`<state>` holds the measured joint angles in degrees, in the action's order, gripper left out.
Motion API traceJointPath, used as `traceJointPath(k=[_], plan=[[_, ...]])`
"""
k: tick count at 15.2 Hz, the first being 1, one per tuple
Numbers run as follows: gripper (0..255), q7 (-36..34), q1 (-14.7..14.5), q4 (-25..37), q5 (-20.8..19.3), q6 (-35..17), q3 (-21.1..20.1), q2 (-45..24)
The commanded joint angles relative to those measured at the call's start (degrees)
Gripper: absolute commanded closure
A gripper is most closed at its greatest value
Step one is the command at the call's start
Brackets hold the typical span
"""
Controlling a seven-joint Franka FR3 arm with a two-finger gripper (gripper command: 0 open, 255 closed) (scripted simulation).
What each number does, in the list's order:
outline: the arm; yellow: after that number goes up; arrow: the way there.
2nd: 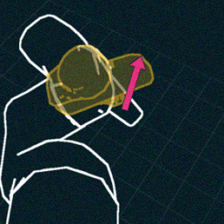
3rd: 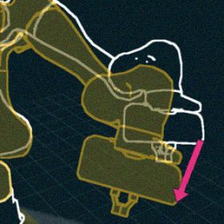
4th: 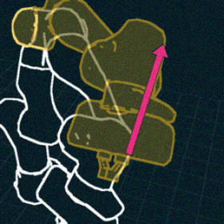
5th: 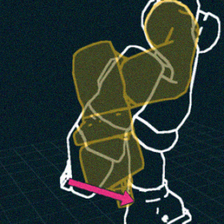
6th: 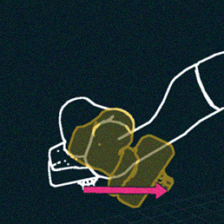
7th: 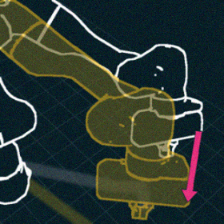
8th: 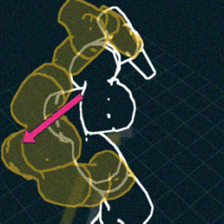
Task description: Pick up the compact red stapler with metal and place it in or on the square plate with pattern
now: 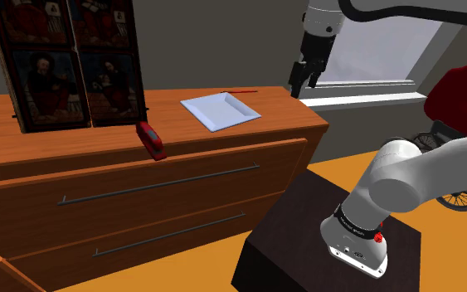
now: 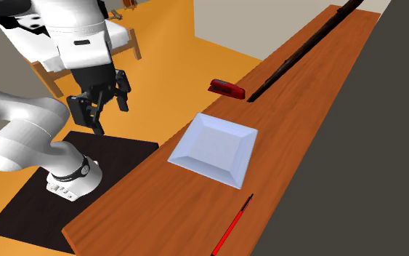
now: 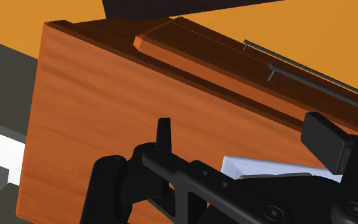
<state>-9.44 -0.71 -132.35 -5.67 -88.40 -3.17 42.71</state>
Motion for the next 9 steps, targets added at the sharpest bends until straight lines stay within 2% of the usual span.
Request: traceJointPath(k=[1,9], plan=[[0,0.0,0.0,0.0,0.0,0.0,0.0,0.0],[0,-10.45,-1.94,2.87,5.18,-7.64,-7.54,-9.61]])
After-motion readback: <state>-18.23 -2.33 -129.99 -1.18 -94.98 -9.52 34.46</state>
